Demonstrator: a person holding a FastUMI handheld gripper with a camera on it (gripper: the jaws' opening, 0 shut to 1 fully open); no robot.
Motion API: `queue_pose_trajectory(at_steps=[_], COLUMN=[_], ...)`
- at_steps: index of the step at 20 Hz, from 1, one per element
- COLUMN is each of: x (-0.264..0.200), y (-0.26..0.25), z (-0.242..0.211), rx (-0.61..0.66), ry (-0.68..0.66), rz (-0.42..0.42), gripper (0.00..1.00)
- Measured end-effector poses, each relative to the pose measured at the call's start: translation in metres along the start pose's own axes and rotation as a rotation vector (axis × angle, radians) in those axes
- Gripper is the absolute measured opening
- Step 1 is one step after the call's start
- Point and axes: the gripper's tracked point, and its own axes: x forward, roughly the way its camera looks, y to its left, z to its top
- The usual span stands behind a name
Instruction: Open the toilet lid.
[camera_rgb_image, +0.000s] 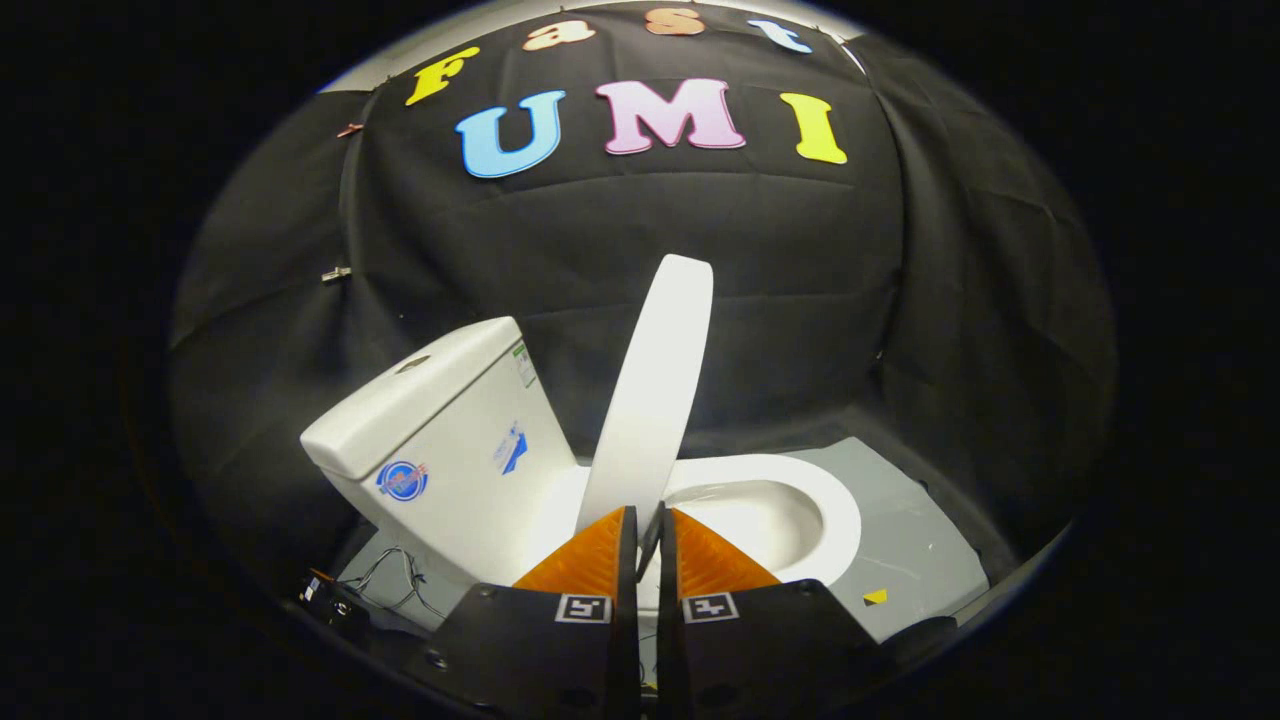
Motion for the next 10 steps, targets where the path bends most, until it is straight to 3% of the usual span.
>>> queue_pose_trajectory(at_steps=[10], x=[0.004], y=[0.074], z=[0.011], rx=[-0.158], ry=[-0.028], rz=[0.069], gripper=[0.12])
